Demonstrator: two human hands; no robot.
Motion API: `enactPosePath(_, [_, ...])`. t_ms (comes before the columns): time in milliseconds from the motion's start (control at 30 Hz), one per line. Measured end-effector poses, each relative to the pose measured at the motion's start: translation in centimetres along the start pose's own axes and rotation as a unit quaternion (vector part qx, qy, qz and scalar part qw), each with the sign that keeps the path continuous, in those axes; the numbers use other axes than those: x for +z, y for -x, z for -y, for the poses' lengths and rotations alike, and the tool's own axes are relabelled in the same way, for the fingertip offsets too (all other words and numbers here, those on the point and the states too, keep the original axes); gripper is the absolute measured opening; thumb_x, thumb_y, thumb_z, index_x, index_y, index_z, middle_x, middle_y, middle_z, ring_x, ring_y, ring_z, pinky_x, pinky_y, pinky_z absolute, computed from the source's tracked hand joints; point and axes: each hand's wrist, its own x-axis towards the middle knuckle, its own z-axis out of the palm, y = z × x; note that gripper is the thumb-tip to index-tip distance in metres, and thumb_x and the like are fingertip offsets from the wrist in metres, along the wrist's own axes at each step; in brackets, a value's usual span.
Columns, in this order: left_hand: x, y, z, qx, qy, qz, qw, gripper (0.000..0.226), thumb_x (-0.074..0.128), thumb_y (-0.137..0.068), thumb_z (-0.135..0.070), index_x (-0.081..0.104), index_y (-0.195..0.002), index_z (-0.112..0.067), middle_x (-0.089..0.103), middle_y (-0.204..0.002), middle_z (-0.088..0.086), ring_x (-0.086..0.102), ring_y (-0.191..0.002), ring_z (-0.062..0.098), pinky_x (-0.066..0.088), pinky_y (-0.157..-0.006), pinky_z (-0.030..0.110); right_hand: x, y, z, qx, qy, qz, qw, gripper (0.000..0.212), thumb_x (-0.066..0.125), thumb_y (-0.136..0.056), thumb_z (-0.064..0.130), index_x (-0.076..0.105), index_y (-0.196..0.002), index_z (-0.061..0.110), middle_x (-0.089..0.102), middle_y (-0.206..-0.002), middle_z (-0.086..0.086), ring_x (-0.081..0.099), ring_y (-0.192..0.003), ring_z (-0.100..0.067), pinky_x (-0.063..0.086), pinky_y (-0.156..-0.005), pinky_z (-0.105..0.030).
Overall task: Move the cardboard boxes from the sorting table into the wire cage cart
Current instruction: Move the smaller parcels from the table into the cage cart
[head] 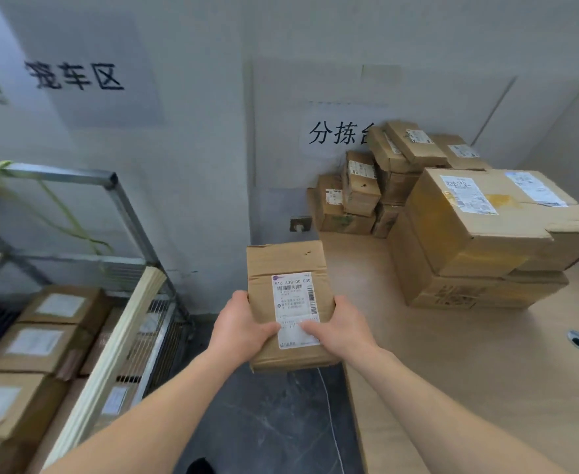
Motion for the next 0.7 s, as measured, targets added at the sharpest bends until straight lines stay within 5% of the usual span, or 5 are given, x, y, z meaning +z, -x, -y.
enactPosePath(167, [-5.4,2.3,4.9,-0.041,0.011,-0.066,0.997,0.061,0.086,-0.071,-0.039,0.043,-0.11,-0.023,0.057,-0.106,-0.007,0.056,-0.095,0.016,0.046,-0.077,0.029,4.5,1.6,5.5,-0.069,0.023,0.04,0.997,0.055,0.079,-0.07,0.051,0.05,-0.11,0.026,0.063,-0.106,0.01,0.062,-0.096,-0.012,0.054,-0.083,-0.031])
enactPosePath(367, [-13.2,5.6,13.1,-0.091,0.08,-0.131,0.984,0.057,0.088,-0.073,-0.031,0.044,-0.109,-0.027,0.059,-0.106,-0.011,0.056,-0.092,0.009,0.04,-0.063,0.016,12.5,4.6,13.9,-0.134,0.059,0.104,0.984,0.054,0.077,-0.071,0.051,0.05,-0.111,0.027,0.063,-0.108,0.011,0.063,-0.1,-0.013,0.056,-0.09,-0.039])
enactPosePath(500, [-18.9,8.5,19.4,-0.141,0.091,-0.167,0.972,0.06,0.087,-0.074,-0.035,0.046,-0.116,-0.023,0.06,-0.113,-0.006,0.06,-0.102,0.015,0.052,-0.084,0.033,19.1,7.8,19.8,-0.177,0.084,0.132,0.972,0.051,0.077,-0.071,0.051,0.053,-0.109,0.026,0.066,-0.109,0.01,0.064,-0.099,-0.013,0.055,-0.09,-0.037])
enactPosePath(700, [-26.4,13.3,28.8,-0.192,0.114,-0.221,0.949,0.063,0.086,-0.071,-0.036,0.048,-0.119,-0.019,0.062,-0.113,-0.003,0.061,-0.103,0.018,0.054,-0.087,0.039,28.7,13.0,27.6,-0.249,0.117,0.19,0.943,0.049,0.078,-0.074,0.046,0.053,-0.113,0.031,0.067,-0.111,0.012,0.063,-0.1,-0.011,0.053,-0.088,-0.032])
